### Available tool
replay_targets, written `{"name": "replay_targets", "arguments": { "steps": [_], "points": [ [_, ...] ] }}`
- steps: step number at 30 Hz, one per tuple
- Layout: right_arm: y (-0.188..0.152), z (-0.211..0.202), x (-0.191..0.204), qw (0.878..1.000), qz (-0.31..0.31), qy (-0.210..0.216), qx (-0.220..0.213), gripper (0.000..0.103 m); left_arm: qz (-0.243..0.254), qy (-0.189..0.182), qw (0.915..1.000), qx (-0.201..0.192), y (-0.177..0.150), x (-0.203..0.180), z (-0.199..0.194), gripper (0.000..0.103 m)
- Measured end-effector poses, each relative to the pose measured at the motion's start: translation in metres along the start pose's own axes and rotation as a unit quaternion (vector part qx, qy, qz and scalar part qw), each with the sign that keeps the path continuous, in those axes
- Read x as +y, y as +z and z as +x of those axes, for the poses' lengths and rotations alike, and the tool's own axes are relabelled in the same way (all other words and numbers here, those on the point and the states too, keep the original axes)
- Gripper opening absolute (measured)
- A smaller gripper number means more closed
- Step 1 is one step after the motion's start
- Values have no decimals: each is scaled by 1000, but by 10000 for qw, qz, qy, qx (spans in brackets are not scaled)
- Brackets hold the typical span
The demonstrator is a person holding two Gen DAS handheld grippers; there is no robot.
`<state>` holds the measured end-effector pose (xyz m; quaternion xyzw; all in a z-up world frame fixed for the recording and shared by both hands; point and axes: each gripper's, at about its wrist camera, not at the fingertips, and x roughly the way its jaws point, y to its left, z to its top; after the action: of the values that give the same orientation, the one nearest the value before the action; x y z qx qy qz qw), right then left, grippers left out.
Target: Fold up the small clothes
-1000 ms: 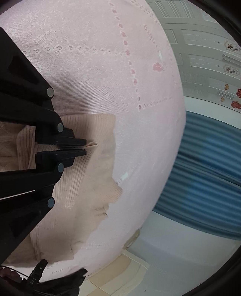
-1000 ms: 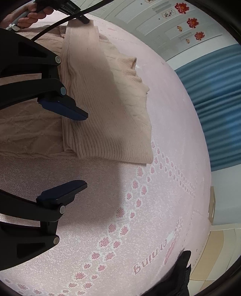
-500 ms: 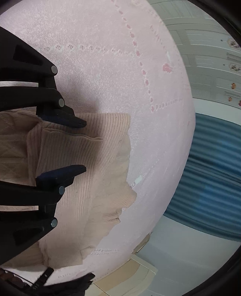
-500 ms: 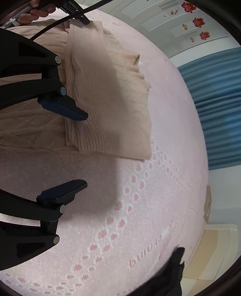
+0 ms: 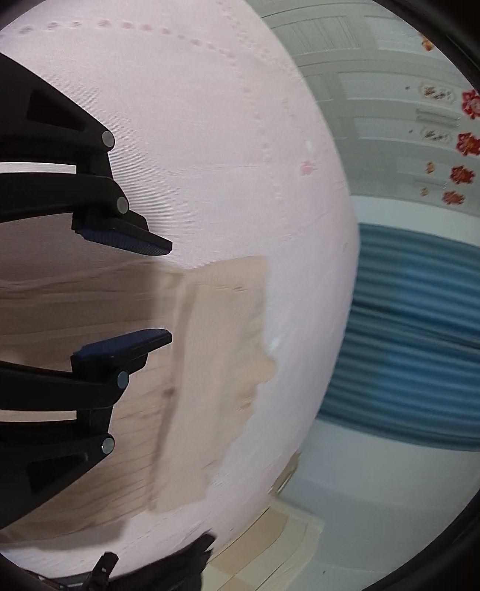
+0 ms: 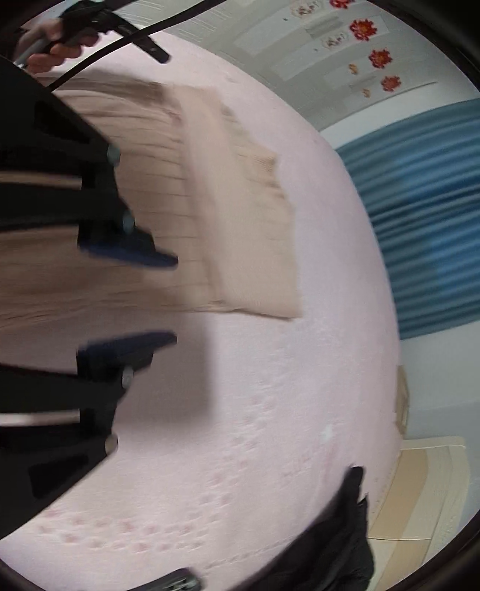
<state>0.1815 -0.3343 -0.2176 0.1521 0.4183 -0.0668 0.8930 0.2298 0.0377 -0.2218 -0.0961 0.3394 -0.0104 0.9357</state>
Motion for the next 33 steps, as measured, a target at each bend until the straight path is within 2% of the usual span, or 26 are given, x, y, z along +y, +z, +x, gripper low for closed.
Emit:
{"name": "replay_targets", "arguments": {
  "steps": [4,7,9,11,12,14,16,18,21,26,28,29,31,33],
  "points": [
    [-37,-34,-4,9995,-281,57,97,27,193,50,9996,175,-26,3,-31,39],
    [-55,-58,-3,9988,-486,-34,-16,27,8,-164,9997,190,-43,13,-63,39],
    [-68,-74,-2,9977,-675,-59,-62,30,-109,-315,9990,314,-54,19,-75,39],
    [-80,-82,-2,9971,-758,13,-37,38,-211,-431,9981,398,-64,24,-88,40],
    [-86,-84,-3,9971,-762,85,19,48,-290,-508,9975,404,-69,28,-94,42],
    [-97,-84,-5,9968,-732,262,182,65,-401,-655,9957,520,-80,31,-104,57],
    [-108,-84,-5,9965,-703,393,243,73,-415,-677,9947,658,-87,31,-106,60],
    [-116,-83,-3,9961,-683,471,283,75,-356,-658,9941,783,-93,29,-108,62],
    [-117,-82,3,9943,-808,614,313,77,-237,-545,9932,1001,-99,24,-102,63],
    [-122,-65,6,9950,-752,388,527,77,-262,-575,9887,1361,-103,19,-85,63],
    [-124,-55,5,9949,-623,337,720,71,-280,-534,9869,1499,-107,18,-79,62],
    [-125,-51,4,9944,-588,324,820,64,-251,-495,9878,1456,-108,16,-80,62],
    [-127,-51,3,9940,-585,370,843,62,-133,-499,9880,1458,-110,11,-81,61],
    [-128,-53,0,9940,-543,512,800,59,-9,-447,9879,1488,-114,7,-81,57]
  ]
}}
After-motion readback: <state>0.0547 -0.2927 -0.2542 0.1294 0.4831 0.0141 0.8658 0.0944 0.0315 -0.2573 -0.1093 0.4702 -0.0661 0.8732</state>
